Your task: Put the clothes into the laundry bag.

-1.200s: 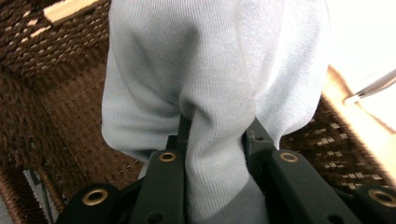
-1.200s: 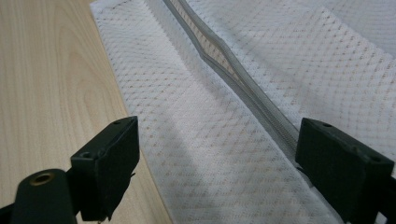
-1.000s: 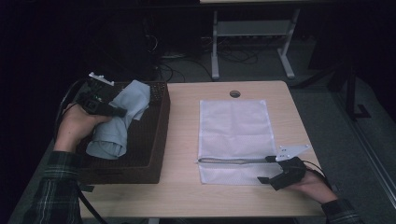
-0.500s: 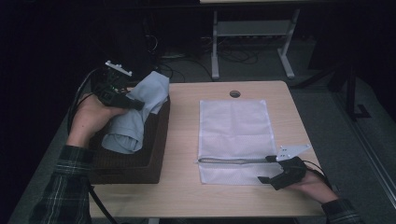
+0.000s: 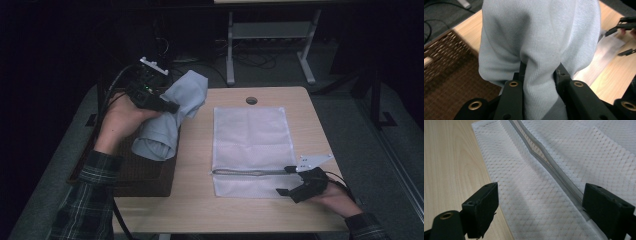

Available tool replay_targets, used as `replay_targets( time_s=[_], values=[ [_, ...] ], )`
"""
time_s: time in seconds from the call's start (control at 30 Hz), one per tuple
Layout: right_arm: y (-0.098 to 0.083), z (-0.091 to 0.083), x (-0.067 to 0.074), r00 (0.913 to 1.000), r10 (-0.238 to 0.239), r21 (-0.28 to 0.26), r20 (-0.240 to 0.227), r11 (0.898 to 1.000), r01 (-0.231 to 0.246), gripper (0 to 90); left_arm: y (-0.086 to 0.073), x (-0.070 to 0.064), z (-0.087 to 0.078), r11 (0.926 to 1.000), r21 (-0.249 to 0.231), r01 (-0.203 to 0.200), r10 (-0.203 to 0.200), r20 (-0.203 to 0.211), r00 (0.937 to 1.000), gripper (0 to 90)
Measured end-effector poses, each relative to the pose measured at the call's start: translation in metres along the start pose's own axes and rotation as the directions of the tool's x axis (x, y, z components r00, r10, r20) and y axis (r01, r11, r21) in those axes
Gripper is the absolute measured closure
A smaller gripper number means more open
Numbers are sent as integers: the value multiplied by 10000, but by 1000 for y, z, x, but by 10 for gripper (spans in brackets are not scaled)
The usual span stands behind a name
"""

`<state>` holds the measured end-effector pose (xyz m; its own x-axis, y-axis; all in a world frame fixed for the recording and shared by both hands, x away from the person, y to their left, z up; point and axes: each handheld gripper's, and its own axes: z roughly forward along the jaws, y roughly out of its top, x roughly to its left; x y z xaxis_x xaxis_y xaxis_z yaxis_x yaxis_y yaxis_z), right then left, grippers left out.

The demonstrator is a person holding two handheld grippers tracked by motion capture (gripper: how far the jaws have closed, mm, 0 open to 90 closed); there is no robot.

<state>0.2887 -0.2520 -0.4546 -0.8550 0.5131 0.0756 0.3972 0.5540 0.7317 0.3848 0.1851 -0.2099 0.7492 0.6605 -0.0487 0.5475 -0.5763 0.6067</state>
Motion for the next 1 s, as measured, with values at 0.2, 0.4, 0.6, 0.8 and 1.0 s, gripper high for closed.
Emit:
replay_targets(
  time_s=[0.2,0.4,0.6,0.8,1.0],
  values=[
    [0,-1,-1,10000,3,-28,10,10000,-3,129,14,-22,16,9992,40,-396,394,393,9985,739],
    [-1,-1,-1,10000,37,-47,22,10000,-37,129,16,-41,35,9965,159,-824,810,769,9937,738],
    [-1,-1,-2,10000,12,-57,65,10000,-12,129,5,-53,52,9924,335,-1180,1146,913,9892,738],
    [0,-1,-2,10000,39,-59,32,10000,-39,129,-12,-60,69,9903,561,-1271,1211,995,9876,737],
    [4,-1,-2,9999,-87,41,-80,10000,88,132,-31,-66,84,9905,706,-1178,1107,969,9891,737]
  ],
)
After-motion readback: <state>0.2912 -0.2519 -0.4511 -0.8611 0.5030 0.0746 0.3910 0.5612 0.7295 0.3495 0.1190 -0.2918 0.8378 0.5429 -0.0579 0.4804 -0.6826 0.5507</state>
